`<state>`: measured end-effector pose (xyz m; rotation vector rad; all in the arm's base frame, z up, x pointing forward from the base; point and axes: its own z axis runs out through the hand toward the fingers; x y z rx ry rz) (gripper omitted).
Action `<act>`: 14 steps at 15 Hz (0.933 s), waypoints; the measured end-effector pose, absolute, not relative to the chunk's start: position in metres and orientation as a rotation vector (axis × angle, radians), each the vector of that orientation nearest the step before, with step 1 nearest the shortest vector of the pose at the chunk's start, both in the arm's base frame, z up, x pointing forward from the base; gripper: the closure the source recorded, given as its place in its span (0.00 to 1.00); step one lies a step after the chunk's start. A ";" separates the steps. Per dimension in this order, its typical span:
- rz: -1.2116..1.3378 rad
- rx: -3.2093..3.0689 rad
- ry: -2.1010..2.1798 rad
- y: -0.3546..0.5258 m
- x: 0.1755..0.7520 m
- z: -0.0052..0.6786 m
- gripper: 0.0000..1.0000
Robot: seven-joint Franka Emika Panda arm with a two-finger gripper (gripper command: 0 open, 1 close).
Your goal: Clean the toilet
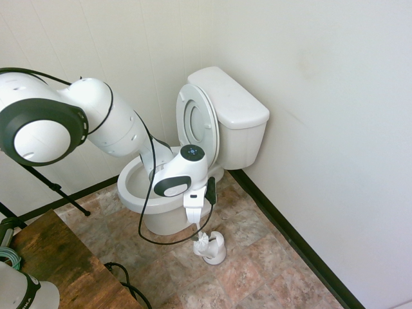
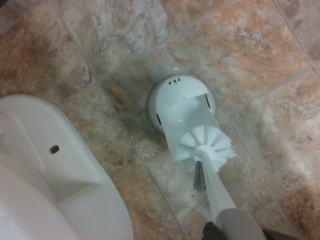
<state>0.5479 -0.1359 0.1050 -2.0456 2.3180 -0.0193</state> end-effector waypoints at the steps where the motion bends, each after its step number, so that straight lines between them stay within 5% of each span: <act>1: -0.013 -2.045 2.321 -0.137 0.551 0.097 1.00; 14: 0.118 -1.966 2.353 -0.163 0.591 0.007 1.00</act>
